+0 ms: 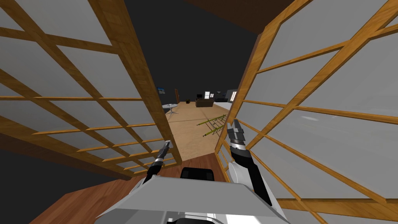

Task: Pull the door open

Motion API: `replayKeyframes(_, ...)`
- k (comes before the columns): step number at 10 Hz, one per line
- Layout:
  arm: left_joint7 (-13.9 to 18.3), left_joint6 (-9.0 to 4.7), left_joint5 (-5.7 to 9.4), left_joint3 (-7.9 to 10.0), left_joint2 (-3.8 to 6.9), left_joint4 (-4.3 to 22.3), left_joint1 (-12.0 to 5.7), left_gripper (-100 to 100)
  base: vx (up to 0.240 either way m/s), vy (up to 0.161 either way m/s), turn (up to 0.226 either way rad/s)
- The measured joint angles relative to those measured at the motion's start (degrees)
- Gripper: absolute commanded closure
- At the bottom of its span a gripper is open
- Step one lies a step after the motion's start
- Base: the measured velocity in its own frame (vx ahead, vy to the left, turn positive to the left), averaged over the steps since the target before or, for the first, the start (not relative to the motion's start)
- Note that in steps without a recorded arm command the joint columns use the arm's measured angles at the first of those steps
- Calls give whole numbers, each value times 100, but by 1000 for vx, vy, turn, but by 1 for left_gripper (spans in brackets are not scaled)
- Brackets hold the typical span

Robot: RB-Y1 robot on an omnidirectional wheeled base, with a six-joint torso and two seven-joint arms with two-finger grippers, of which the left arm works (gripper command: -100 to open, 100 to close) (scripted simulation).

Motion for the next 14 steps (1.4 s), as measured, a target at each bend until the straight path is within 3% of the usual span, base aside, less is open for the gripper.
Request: replayKeyframes(14,1906,-13,715,-395,161,44,-49,100,-33,11,-33)
